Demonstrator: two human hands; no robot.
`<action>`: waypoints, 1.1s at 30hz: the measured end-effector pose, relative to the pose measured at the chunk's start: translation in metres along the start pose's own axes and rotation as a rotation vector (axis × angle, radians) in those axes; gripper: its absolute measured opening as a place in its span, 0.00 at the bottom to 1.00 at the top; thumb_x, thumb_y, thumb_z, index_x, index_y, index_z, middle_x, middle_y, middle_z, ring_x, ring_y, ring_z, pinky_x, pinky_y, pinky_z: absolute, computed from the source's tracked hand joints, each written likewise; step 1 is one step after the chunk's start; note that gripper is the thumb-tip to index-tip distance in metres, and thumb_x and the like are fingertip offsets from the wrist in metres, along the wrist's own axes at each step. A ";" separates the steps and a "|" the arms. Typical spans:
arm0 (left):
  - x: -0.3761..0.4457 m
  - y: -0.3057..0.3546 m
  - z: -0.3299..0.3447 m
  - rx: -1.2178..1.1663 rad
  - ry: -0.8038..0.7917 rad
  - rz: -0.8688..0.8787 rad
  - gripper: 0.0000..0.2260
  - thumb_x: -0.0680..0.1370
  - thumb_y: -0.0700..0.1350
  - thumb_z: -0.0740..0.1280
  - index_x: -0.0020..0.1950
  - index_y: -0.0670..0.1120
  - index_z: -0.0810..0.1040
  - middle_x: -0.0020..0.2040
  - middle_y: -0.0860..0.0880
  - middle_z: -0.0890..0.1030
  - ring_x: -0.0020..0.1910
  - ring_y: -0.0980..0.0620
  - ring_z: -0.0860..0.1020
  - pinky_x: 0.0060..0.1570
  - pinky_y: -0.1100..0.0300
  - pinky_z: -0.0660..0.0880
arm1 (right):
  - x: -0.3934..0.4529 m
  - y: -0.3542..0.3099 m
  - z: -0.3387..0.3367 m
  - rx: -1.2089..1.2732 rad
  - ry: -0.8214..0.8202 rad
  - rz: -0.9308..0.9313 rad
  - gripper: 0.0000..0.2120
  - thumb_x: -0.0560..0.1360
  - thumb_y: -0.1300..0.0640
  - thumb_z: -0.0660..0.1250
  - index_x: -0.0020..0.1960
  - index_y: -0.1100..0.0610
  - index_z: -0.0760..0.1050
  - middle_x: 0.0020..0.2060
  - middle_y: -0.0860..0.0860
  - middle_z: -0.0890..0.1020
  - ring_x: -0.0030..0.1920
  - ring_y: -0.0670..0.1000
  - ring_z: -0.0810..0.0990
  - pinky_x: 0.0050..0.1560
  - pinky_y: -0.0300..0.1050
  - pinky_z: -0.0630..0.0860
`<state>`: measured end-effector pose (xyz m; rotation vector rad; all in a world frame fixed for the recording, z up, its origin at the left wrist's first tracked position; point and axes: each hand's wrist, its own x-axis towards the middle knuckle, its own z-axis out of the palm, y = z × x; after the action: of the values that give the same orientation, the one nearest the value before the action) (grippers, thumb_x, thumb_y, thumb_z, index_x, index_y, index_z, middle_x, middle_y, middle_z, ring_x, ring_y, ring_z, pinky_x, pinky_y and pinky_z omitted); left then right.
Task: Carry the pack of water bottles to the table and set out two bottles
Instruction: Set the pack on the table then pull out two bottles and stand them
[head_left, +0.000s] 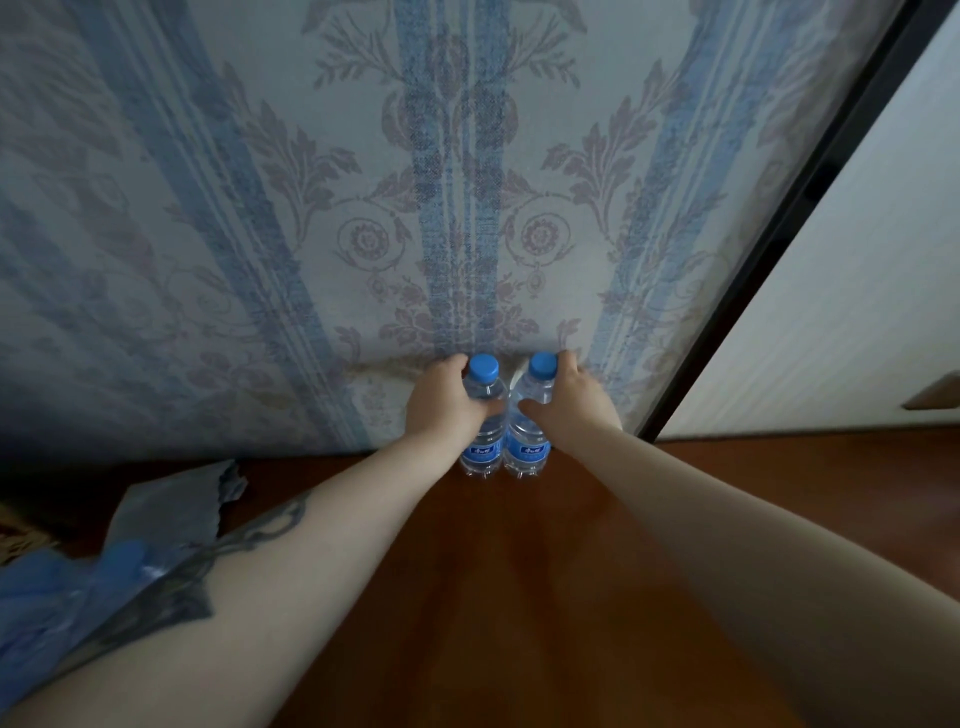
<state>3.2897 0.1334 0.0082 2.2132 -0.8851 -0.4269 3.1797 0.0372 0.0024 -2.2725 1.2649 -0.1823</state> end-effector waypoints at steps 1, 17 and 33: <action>0.000 0.000 0.000 0.000 0.000 0.001 0.25 0.68 0.48 0.79 0.62 0.44 0.78 0.59 0.46 0.83 0.57 0.46 0.80 0.57 0.47 0.77 | 0.000 0.000 0.000 -0.004 0.003 0.003 0.28 0.74 0.52 0.71 0.67 0.59 0.62 0.60 0.60 0.76 0.54 0.61 0.79 0.43 0.49 0.71; -0.003 -0.002 0.000 -0.049 -0.016 0.021 0.22 0.71 0.43 0.78 0.62 0.44 0.79 0.58 0.46 0.83 0.57 0.47 0.80 0.59 0.47 0.77 | -0.002 0.002 0.002 0.014 0.010 -0.022 0.29 0.75 0.53 0.71 0.69 0.58 0.60 0.60 0.60 0.77 0.55 0.61 0.79 0.47 0.52 0.74; -0.007 -0.016 0.003 -0.038 -0.003 0.024 0.26 0.66 0.50 0.80 0.60 0.45 0.77 0.56 0.49 0.83 0.53 0.49 0.81 0.54 0.50 0.78 | 0.002 0.011 0.001 0.076 -0.025 0.009 0.33 0.74 0.47 0.71 0.70 0.59 0.60 0.62 0.60 0.77 0.55 0.59 0.78 0.43 0.48 0.71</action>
<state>3.2908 0.1449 -0.0044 2.1663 -0.8966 -0.4320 3.1727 0.0313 -0.0044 -2.1976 1.2345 -0.1945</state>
